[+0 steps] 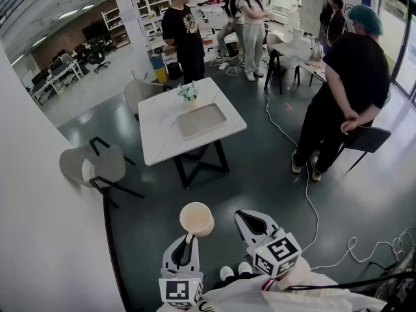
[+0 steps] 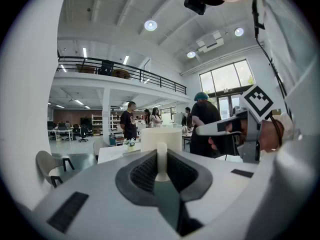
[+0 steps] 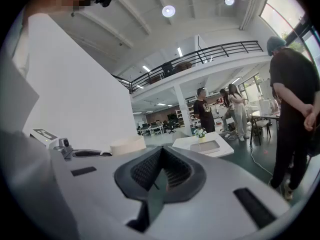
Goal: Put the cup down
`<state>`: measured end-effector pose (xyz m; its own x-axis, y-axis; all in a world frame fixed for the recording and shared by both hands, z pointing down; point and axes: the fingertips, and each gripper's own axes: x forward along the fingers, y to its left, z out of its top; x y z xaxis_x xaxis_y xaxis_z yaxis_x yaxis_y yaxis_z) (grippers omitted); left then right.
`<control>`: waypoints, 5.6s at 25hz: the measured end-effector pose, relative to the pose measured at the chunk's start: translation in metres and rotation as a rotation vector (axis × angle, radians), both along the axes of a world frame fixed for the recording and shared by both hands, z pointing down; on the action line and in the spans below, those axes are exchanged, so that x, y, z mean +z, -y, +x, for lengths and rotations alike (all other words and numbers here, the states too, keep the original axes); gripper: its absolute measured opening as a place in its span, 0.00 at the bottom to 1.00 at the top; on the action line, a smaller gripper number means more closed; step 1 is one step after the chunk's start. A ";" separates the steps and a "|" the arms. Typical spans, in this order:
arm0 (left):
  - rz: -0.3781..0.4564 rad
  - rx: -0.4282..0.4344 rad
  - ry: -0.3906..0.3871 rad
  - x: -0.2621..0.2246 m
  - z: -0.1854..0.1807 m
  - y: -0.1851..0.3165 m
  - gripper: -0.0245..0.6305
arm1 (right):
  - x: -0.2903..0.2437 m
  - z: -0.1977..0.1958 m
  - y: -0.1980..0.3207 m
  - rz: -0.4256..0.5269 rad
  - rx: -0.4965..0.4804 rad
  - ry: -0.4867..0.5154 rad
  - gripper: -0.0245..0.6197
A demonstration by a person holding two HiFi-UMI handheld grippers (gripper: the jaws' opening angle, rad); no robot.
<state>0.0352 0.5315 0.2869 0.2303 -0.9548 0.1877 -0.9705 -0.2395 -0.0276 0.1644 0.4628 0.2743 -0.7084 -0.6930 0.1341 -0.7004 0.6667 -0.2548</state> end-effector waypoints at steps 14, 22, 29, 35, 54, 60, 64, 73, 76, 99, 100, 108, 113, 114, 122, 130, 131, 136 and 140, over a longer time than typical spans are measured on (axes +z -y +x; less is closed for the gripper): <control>0.011 -0.010 0.004 -0.006 0.012 0.007 0.11 | -0.008 0.011 0.010 0.009 0.010 0.006 0.05; 0.014 -0.034 0.012 -0.003 0.025 0.017 0.11 | -0.002 0.024 0.022 0.010 -0.007 0.007 0.05; 0.029 -0.056 0.026 -0.004 0.036 0.025 0.11 | 0.001 0.041 0.028 0.013 -0.013 0.002 0.05; 0.037 -0.070 0.032 -0.006 0.043 0.028 0.11 | 0.005 0.048 0.033 0.012 -0.026 0.012 0.05; 0.043 -0.098 0.022 0.012 0.010 0.090 0.11 | 0.020 0.033 0.093 0.009 -0.006 -0.024 0.05; 0.033 -0.089 0.020 0.022 -0.014 0.127 0.11 | 0.027 0.010 0.131 0.006 0.006 -0.027 0.05; 0.025 -0.089 0.016 0.025 -0.035 0.160 0.11 | 0.034 -0.014 0.164 -0.010 -0.001 -0.031 0.05; 0.001 -0.067 0.005 0.022 -0.087 0.244 0.11 | 0.037 -0.068 0.243 -0.044 0.011 -0.055 0.05; -0.008 -0.057 0.005 0.022 -0.107 0.272 0.11 | 0.038 -0.089 0.269 -0.059 0.016 -0.069 0.05; -0.010 0.016 0.003 0.015 -0.204 0.422 0.11 | 0.026 -0.188 0.412 -0.047 0.077 -0.086 0.05; -0.012 0.015 0.004 0.015 -0.205 0.423 0.11 | 0.026 -0.189 0.414 -0.047 0.077 -0.084 0.05; -0.024 0.026 0.008 0.020 -0.204 0.436 0.11 | 0.033 -0.191 0.428 -0.061 0.085 -0.075 0.05; -0.038 0.018 0.008 0.018 -0.201 0.448 0.11 | 0.034 -0.187 0.441 -0.077 0.077 -0.075 0.05; -0.041 0.013 0.005 0.018 -0.200 0.452 0.11 | 0.034 -0.186 0.445 -0.082 0.075 -0.077 0.05; -0.048 -0.020 0.002 0.032 -0.190 0.491 0.11 | 0.045 -0.181 0.488 -0.088 0.021 -0.083 0.05; -0.056 -0.108 0.017 0.032 -0.173 0.515 0.11 | 0.047 -0.170 0.521 -0.080 -0.062 -0.065 0.05; -0.057 -0.112 0.017 0.032 -0.170 0.517 0.11 | 0.046 -0.168 0.525 -0.078 -0.065 -0.062 0.05; -0.060 -0.107 0.027 0.029 -0.163 0.530 0.11 | 0.047 -0.164 0.536 -0.083 -0.062 -0.055 0.05; -0.069 -0.094 0.031 0.034 -0.167 0.540 0.11 | 0.054 -0.164 0.544 -0.100 -0.047 -0.055 0.05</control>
